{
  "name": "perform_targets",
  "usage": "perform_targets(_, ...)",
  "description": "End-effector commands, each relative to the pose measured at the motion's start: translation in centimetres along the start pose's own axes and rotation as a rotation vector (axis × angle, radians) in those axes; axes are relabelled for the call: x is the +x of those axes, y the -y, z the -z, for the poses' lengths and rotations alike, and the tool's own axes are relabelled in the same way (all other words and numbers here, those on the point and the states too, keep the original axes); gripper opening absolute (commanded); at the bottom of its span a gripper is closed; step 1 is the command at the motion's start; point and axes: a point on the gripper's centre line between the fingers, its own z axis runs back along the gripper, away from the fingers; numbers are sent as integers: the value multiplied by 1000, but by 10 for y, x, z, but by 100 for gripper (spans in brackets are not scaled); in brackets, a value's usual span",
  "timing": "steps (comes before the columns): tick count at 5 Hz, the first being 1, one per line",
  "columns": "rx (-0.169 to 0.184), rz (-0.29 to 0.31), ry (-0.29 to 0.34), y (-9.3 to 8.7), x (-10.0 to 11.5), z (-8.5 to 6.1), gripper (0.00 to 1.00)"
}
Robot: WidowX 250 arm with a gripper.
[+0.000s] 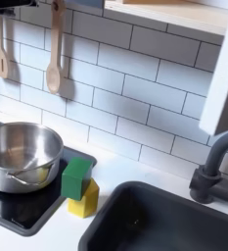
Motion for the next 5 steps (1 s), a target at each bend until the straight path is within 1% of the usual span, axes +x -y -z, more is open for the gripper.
perform_targets(1, 4, -12, 54, -1, 16, 2, 0)
perform_targets(2, 10, -36, 63, -4, 20, 3, 0)
perform_targets(3, 35, -43, 76, -13, 24, 7, 0)
perform_targets(4, 43, -44, 80, -14, 28, 9, 0)
perform_targets(5, 46, -59, 83, -15, 30, 13, 0)
